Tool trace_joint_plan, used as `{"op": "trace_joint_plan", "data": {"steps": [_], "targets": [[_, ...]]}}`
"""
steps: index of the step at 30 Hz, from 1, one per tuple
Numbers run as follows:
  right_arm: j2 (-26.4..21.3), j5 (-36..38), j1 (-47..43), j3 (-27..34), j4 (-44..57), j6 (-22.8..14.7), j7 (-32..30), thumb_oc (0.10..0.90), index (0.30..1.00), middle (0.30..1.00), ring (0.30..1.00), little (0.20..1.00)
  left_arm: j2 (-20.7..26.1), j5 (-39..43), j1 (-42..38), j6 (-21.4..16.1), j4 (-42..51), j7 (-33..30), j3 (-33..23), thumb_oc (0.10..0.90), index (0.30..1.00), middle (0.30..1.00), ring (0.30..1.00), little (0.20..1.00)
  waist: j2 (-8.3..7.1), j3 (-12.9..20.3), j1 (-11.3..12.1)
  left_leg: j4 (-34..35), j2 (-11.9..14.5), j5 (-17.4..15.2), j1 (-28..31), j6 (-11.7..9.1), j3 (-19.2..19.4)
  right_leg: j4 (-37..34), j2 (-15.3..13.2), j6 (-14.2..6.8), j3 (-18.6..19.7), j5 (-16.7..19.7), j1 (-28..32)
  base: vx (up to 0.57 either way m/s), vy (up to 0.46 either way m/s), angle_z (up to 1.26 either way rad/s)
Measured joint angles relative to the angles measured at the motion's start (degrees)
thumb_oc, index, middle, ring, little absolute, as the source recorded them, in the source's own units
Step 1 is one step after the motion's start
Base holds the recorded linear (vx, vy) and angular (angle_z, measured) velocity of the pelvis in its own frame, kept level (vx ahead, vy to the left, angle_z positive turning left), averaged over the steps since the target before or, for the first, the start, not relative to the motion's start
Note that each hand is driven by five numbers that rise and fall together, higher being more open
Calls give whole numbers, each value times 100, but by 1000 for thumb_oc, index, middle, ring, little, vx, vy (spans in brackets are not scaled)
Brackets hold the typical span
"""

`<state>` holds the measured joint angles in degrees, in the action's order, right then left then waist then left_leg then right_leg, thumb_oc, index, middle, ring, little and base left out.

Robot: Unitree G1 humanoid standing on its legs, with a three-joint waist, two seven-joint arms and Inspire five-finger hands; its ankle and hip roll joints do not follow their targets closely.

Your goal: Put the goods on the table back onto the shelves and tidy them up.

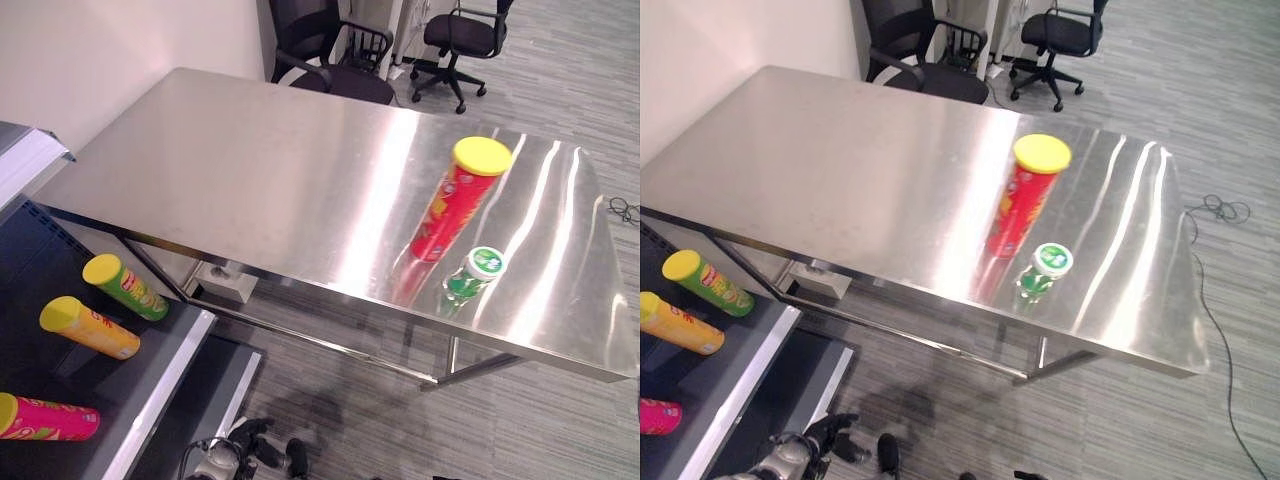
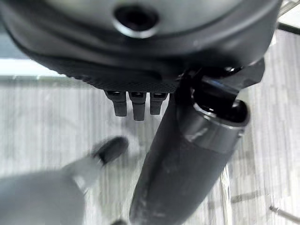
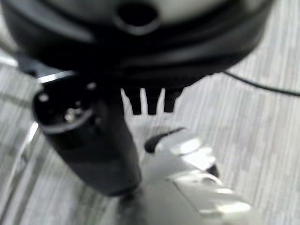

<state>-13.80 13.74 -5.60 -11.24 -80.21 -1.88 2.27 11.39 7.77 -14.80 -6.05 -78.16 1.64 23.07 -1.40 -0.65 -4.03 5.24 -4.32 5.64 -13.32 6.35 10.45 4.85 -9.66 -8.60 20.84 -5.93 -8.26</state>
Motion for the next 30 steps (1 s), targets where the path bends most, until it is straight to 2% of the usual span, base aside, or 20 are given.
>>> {"op": "trace_joint_plan", "data": {"steps": [2, 3, 4, 5, 6, 9, 11, 13, 14, 15, 17, 18, 19, 20, 22, 23, 25, 26, 28, 30], "targets": [[129, -14, -94, -64, 186, -21, -20, 800, 900, 900, 900, 900, 98, -47, 7, 12, -6, -14, 9, 800, 900, 900, 900, 900, -153, 17, -20, 1, -63, -29, -17, 65, 319, -331, -273, -12, -48, 511, -310, 4, 79, -64], [311, -23, -212, -68, 237, -39, 2, 800, 900, 900, 900, 900, 193, -119, -1, 12, 7, -16, 113, 800, 900, 900, 900, 900, -268, 38, -2, 3, -49, -58, -85, 90, 561, -545, -434, -4, -546, 940, -629, 22, 132, -65], [374, -24, -214, -65, 263, -67, 17, 800, 900, 900, 900, 900, 203, -141, 21, 17, 23, -15, 158, 800, 900, 900, 900, 900, -280, 51, -38, 4, 4, -94, -106, 133, 624, -557, -481, 12, -1089, 959, -729, 2, 143, -47], [424, -18, -190, -53, 254, -81, 36, 800, 900, 900, 900, 900, 210, -202, 26, 16, 68, -13, 150, 800, 900, 900, 900, 900, -278, 53, -34, 3, 53, -137, -83, 140, 637, -470, -426, 4, -1345, 970, -774, -15, 136, -27], [450, 29, -32, 47, 234, -107, 131, 800, 900, 900, 900, 900, 219, -249, 109, 16, 52, 11, 146, 800, 900, 900, 900, 900, -288, 78, -21, 11, 137, -236, 47, 149, 632, -110, -209, -43, -1125, 1006, -744, -21, 122, -31], [446, 351, 86, 467, 41, -212, 130, 800, 900, 900, 900, 900, 260, -329, 325, 23, -7, 41, 144, 800, 900, 900, 900, 900, -424, 226, -83, 32, 193, -345, 172, 57, 939, 24, -14, -211, -521, 972, -819, -6, 63, -57], [367, 590, 152, 635, -48, -217, 129, 800, 900, 900, 900, 900, 294, -329, 308, 16, 5, 42, 91, 800, 900, 900, 900, 900, -499, 252, -314, 3, 219, -296, 171, -20, 1011, -231, 2, -280, -567, 1020, -729, 45, -14, -35], [330, 746, 263, 923, -135, -223, 118, 800, 900, 900, 900, 900, 333, -330, 287, 16, -2, 39, 88, 800, 900, 900, 900, 900, -626, 321, -336, 0, 244, -307, 219, -42, 1095, -482, -1, -335, -632, 1065, -610, 85, -47, -27], [258, 901, 338, 1109, -232, -252, 130, 800, 900, 900, 900, 900, 291, -338, 261, 16, 7, 34, 92, 800, 900, 900, 900, 900, -638, 322, -462, -1, 317, -311, 289, -88, 1072, -472, 73, -353, -597, 1052, -543, 101, -13, -16], [77, 1103, 492, 1374, -275, -238, 120, 800, 900, 900, 900, 900, 293, -346, 211, 12, 12, 40, 124, 800, 900, 900, 900, 900, -457, 214, -578, 3, 603, -304, 448, -117, 1029, -429, 414, -334, -313, 792, -530, 103, -9, -8], [-124, 1358, 787, 1701, -196, -244, 117, 800, 900, 900, 900, 900, 329, -374, 194, 3, 90, 44, 192, 800, 900, 900, 900, 900, -529, 243, -659, 6, 660, -317, 592, -308, 1022, -718, 599, -244, -281, 935, -459, 60, -12, 10], [-228, 1506, 1014, 1901, -149, -248, 107, 800, 900, 900, 900, 900, 353, -420, 226, 2, 202, 45, 209, 800, 900, 900, 900, 900, -688, 325, -690, 33, 562, -335, 666, -415, 1008, -814, 594, -174, -282, 1119, -407, 61, -3, 14], [-353, 1606, 1139, 1961, -169, -265, 63, 800, 900, 900, 900, 900, 353, -458, 283, -29, 245, 27, 204, 800, 900, 900, 900, 900, -731, 391, -633, 34, 536, -371, 691, -508, 1023, -835, 573, 193, -320, 1005, -369, 113, -20, 4], [-711, 1917, 1335, 2452, 51, -255, -30, 800, 900, 900, 900, 900, 243, -462, 348, -120, 277, 109, -14, 800, 900, 900, 900, 900, -545, 405, -668, 35, 663, -390, 745, -633, 1025, -1014, 670, 163, -338, 1102, -242, 89, -21, -17], [-1043, 2273, 1527, 2929, 543, -323, -192, 800, 900, 900, 900, 900, 69, -457, 423, -112, 176, 155, -358, 800, 900, 900, 900, 900, -346, 405, -761, 35, 743, -386, 789, -712, 1052, -1013, 763, 170, -334, 1108, -219, 109, -41, -14], [-1144, 2350, 1519, 3041, 773, -384, -286, 800, 900, 900, 900, 900, 43, -460, 471, -91, 153, 151, -427, 800, 900, 900, 900, 900, -307, 420, -796, 34, 789, -386, 786, -743, 1057, -1013, 820, 165, -343, 1097, -210, 97, -37, -11], [-1134, 2466, 1996, 3653, 2184, -332, -539, 800, 900, 900, 900, 900, -15, -451, 694, -96, 218, 179, -808, 800, 900, 900, 900, 900, -215, 396, -915, 35, 885, -407, 887, -882, 1079, -1015, 912, 181, -319, 1107, -134, 40, -13, -7], [-1168, 2487, 2087, 3691, 2612, -662, -622, 800, 900, 900, 900, 900, -42, -443, 745, -92, 159, 135, -808, 800, 900, 900, 900, 900, -161, 414, -949, 35, 916, -395, 891, -875, 1068, -1015, 933, 183, -327, 1104, -101, 61, -17, -4], [-1224, 2384, 2227, 3913, 3813, -788, -1028, 800, 900, 900, 900, 900, -84, -456, 792, -6, 223, 143, -808, 800, 900, 900, 900, 900, -111, 444, -1018, 35, 941, -411, 936, -906, 1078, -1017, 998, 272, -305, 1050, -95, 42, -8, 0], [-1241, 2230, 2225, 3998, 4260, -1039, -1207, 800, 900, 900, 900, 900, -150, -456, 792, 3, 222, 142, -802, 800, 900, 900, 900, 900, -95, 459, -1009, 35, 950, -410, 918, -906, 1077, -1017, 1008, 279, -302, 1055, -102, 27, 3, 1]]}}
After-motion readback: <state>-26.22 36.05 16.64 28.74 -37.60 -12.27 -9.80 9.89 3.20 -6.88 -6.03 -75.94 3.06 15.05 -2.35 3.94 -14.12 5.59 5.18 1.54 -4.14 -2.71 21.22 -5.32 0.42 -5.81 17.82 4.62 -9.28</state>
